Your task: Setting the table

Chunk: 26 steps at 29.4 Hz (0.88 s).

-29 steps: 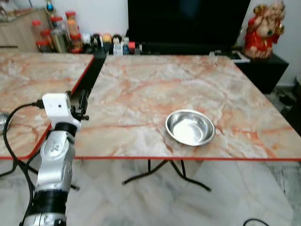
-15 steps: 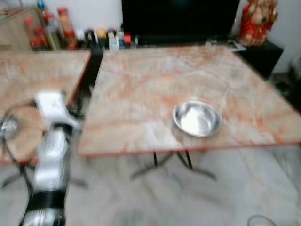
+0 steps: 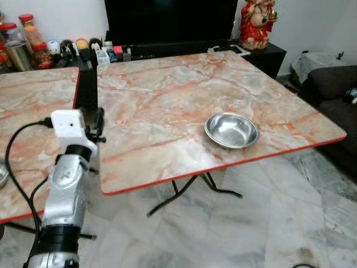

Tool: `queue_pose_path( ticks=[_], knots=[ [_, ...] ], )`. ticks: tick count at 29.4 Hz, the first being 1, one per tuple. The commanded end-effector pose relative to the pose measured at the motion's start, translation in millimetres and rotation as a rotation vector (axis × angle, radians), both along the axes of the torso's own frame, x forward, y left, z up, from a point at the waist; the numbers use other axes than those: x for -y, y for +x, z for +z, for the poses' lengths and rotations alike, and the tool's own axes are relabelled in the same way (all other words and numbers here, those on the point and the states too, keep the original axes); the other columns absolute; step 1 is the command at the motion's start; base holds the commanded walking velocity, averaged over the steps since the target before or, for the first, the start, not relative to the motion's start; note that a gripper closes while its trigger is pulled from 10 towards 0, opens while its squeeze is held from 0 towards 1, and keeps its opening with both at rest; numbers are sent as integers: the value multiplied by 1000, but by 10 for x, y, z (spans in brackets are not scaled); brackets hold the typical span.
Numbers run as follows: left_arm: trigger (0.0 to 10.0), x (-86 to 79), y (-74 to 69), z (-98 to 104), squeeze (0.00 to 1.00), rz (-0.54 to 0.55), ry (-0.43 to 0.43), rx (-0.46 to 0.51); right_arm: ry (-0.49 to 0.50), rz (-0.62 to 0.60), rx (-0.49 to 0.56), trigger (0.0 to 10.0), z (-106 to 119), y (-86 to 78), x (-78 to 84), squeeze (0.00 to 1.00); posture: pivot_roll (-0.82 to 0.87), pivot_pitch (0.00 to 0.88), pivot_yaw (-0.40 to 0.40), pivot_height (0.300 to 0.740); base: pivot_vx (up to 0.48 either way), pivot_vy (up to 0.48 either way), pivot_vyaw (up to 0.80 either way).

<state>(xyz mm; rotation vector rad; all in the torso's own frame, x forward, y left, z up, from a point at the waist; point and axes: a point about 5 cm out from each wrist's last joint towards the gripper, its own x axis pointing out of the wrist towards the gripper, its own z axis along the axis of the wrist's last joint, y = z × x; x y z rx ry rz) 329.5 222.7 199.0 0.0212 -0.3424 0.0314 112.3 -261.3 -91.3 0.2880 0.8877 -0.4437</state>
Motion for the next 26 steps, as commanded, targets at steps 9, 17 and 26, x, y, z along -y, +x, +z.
queue_pose_path(
  ticks=[9,17,26],
  knots=[
    [10000,-38,-12,57,0,14,-2,12,3,6,21,10000,25,217,-116,0,-3,74,-23,740,0,401,426],
    [10000,-49,-24,60,0,17,-3,12,-20,64,-12,10000,-14,126,-162,0,0,80,-22,740,0,402,155],
    [10000,-49,-29,54,0,18,0,9,-7,35,5,10000,15,197,-129,0,2,80,-23,740,0,403,267]
  ],
)
